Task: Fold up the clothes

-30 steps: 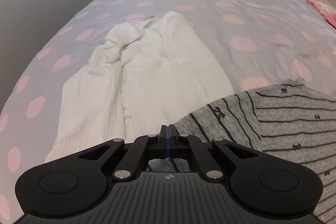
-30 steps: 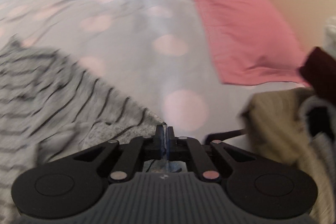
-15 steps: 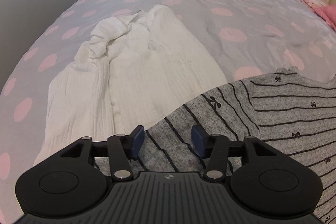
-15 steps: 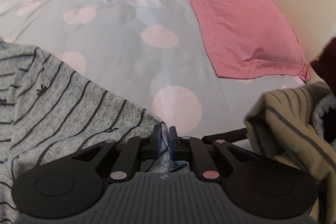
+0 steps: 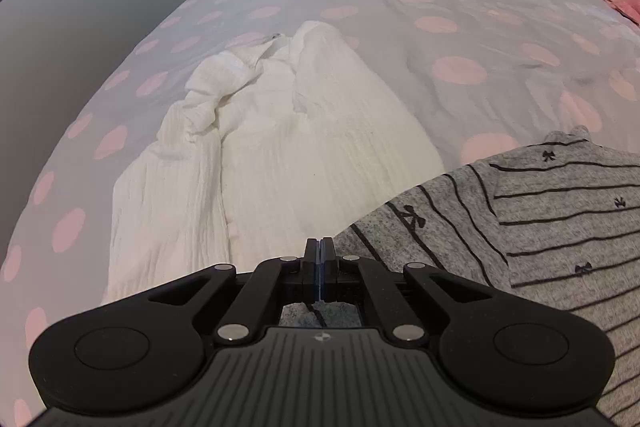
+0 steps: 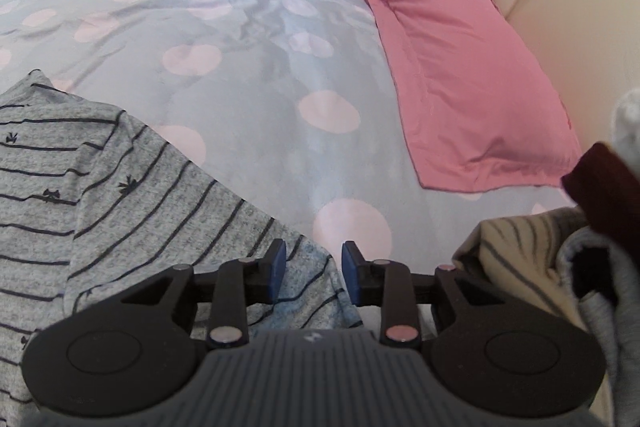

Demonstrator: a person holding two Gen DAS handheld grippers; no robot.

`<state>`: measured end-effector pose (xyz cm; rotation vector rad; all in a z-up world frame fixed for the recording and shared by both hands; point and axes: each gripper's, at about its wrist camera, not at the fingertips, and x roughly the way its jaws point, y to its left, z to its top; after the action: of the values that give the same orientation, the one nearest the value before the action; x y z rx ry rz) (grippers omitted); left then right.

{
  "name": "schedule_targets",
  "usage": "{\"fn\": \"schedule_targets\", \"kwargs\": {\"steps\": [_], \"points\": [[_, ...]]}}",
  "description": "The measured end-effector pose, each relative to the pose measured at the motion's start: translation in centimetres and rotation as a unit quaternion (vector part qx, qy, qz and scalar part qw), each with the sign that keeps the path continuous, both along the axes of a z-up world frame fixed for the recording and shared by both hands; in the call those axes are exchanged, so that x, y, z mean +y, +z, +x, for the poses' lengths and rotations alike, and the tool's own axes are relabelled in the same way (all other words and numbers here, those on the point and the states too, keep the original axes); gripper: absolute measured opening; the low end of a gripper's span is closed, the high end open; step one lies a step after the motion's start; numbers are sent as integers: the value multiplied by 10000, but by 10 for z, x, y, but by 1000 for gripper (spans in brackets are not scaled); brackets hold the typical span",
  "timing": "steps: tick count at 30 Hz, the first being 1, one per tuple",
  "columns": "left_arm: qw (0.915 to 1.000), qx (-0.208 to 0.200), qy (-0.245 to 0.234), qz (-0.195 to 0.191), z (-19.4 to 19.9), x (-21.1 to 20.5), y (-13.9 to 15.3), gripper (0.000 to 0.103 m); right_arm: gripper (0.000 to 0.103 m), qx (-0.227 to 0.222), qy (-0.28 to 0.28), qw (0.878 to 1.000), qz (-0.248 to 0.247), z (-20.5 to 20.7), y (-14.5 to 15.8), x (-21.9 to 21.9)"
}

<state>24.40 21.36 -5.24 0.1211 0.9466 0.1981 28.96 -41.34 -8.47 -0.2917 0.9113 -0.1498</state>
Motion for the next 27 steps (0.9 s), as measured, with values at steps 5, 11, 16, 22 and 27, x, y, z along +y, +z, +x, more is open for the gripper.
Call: {"fn": "schedule_targets", "kwargs": {"steps": [5,11,16,22,27], "points": [[9994,-122,-328,-28,-22,-7,20,2,44,-79,165,9998,-7,-15,14,7],[9983,-165,-557,-75,-66,-15,37,15,45,-76,506,9987,66,-45,32,19],[9961,-192,-819,-264,-109,-27,47,17,45,168,837,9957,353,-78,42,27],[9915,-18,-1249,-353,-157,-53,44,24,46,617,954,9902,807,-122,39,35],[9898,230,-1269,-605,-194,-80,28,25,47,937,811,9829,1360,-165,29,41]]}}
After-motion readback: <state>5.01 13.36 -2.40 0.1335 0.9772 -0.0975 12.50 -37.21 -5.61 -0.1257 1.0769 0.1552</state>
